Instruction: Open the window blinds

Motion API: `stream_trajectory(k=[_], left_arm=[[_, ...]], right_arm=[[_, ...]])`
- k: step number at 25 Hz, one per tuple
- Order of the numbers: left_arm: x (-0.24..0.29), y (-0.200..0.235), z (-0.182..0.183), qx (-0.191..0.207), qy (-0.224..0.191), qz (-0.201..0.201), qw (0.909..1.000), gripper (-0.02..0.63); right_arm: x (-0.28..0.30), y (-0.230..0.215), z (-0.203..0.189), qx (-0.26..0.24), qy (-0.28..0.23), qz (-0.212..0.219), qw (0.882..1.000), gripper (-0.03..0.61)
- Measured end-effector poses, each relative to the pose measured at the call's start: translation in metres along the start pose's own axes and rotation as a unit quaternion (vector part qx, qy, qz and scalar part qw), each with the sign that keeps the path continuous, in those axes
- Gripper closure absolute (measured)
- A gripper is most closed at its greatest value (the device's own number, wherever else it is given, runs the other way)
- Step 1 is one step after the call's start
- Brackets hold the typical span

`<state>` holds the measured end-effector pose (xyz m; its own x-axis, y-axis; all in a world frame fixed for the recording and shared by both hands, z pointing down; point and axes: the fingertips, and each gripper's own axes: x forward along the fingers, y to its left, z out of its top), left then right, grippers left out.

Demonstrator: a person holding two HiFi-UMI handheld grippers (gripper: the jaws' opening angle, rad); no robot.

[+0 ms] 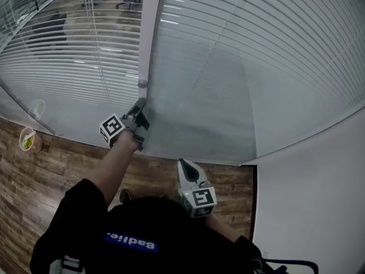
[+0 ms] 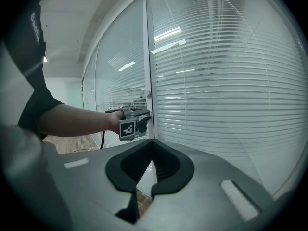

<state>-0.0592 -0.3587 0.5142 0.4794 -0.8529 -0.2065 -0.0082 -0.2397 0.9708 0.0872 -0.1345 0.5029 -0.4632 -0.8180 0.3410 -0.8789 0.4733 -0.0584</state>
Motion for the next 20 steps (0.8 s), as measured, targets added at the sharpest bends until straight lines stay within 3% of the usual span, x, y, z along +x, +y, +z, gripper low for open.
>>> stream_trajectory(k=[3, 6, 9, 11, 12, 13, 14, 16, 17, 18, 20], left_arm=[[0.001, -0.001, 0.000, -0.021, -0.005, -0.014, 0.9997, 0.491], [0.000, 0.003, 0.001, -0.008, -0.010, 0.004, 0.9999, 0.489], [-0.002, 0.001, 0.003, 0.067, 0.001, 0.029, 0.9973, 0.485], [-0.004, -0.003, 0.004, 0.165, 0.022, 0.057, 0.9843, 0.422], [-0.006, -0.005, 0.005, 0.233, 0.034, 0.076, 0.9688, 0.396], [-0.007, -0.008, 0.006, 0.310, 0.046, 0.096, 0.9447, 0.382], [-0.009, -0.011, 0.007, 0.389, 0.057, 0.114, 0.9123, 0.376], [-0.009, -0.019, 0.006, 0.523, 0.077, 0.139, 0.8375, 0.367], [-0.009, -0.023, 0.005, 0.569, 0.085, 0.145, 0.8047, 0.371], [-0.007, -0.026, 0.004, 0.605, 0.091, 0.148, 0.7774, 0.387], [-0.004, -0.029, 0.000, 0.656, 0.101, 0.154, 0.7321, 0.442]], right_arm=[[0.000, 0.000, 0.001, -0.002, 0.000, -0.003, 1.000, 0.575], [-0.001, -0.002, 0.004, -0.007, 0.004, -0.014, 1.000, 0.574], [-0.001, 0.000, 0.003, -0.005, 0.004, -0.014, 1.000, 0.563], [0.000, 0.002, 0.001, -0.008, 0.006, -0.010, 1.000, 0.555], [0.000, 0.001, -0.002, -0.010, 0.008, -0.010, 1.000, 0.554], [0.000, 0.000, -0.004, -0.011, 0.009, -0.011, 1.000, 0.554], [0.001, 0.000, -0.005, -0.010, 0.010, -0.012, 1.000, 0.554], [0.001, 0.001, -0.005, -0.008, 0.014, -0.013, 1.000, 0.554], [0.001, 0.001, -0.005, -0.012, 0.017, -0.014, 1.000, 0.555], [0.001, 0.001, -0.005, -0.016, 0.020, -0.016, 1.000, 0.555], [0.001, 0.001, -0.006, -0.019, 0.021, -0.016, 0.999, 0.557]])
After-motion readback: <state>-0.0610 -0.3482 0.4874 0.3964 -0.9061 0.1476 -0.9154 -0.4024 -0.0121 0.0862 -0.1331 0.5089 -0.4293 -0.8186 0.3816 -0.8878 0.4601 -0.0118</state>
